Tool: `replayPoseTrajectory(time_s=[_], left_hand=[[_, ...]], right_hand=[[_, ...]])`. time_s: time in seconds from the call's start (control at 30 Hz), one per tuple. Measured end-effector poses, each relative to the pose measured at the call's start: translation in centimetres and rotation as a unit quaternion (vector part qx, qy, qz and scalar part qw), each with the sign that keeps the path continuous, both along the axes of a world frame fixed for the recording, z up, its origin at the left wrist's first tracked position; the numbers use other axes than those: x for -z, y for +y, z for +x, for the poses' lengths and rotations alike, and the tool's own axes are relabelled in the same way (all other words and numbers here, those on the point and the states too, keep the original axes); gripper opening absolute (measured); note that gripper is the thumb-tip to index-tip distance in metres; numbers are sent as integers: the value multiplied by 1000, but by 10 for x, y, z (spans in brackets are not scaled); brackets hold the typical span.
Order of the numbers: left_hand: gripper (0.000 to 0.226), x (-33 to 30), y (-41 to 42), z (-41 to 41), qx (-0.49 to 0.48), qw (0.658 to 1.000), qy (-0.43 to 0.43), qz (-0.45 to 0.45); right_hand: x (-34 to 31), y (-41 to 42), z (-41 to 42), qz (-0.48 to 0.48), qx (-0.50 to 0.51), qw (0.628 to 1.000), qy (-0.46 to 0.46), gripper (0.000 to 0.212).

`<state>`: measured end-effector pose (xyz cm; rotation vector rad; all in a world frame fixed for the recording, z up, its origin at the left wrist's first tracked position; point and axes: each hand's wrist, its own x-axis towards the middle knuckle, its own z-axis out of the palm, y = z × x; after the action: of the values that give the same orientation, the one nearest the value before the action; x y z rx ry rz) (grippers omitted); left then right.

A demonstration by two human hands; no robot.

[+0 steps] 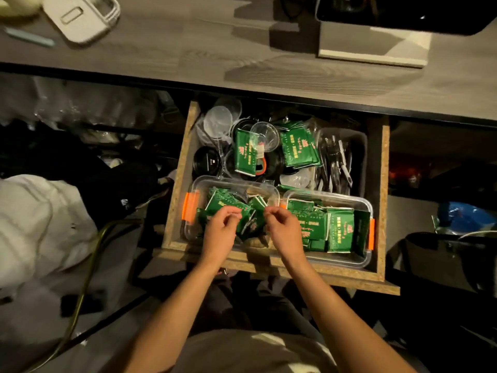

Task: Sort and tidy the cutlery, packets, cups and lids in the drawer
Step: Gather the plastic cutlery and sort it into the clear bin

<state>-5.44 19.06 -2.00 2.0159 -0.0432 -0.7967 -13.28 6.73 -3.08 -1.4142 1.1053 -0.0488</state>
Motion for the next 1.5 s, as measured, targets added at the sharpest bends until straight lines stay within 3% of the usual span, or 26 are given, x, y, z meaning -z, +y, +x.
replayPoseTrajectory(time_s=[0.1, 0.2, 0.3, 0.4, 0.57, 0.7, 0.83, 0.97, 1.07, 1.17, 1.27, 1.4, 1.5], left_hand=[[19, 7, 32, 10, 21, 999, -10, 24], [20, 14, 56, 20, 53, 998, -9, 43], [28, 22, 71, 30, 119, 990, 13, 67], [34, 28, 78, 35, 149, 986, 42, 57], [29, 20, 83, 33, 135, 990, 36, 18], [24, -4, 74, 31, 182, 983, 8, -23], [42, -33, 53, 34, 246, 966, -29, -74], [52, -50, 39, 41, 304, 945, -71, -93], [46, -50, 36, 50, 331, 931, -141, -65], [25, -46, 37, 57, 312, 934, -172, -32], [30, -31, 42, 68, 195, 975, -106, -31], [31, -12, 46, 74, 103, 993, -10, -48], [33, -1, 37, 70, 95, 989, 72, -86]], right_hand=[[11, 23, 0, -28, -10, 999, 34, 20], [26, 33, -5, -138, -75, 981, 116, 30], [50, 41, -17, -294, -192, 909, 227, 38], [64, 51, -26, -347, -228, 859, 299, 39], [50, 54, -22, -310, -153, 898, 272, 26], [1, 53, -21, -299, 12, 942, 149, 20], [-55, 60, -11, -268, 137, 954, -12, 14], [-91, 56, 12, -197, 153, 960, -128, 6], [-106, 49, 29, -177, 118, 963, -167, 13], [-102, 41, 42, -111, 98, 972, -184, 14], [-69, 31, 42, -38, 137, 977, -156, 20], [-14, 31, 33, -50, 58, 997, 22, 19], [8, 41, 36, -2, 1, 999, 47, 37]])
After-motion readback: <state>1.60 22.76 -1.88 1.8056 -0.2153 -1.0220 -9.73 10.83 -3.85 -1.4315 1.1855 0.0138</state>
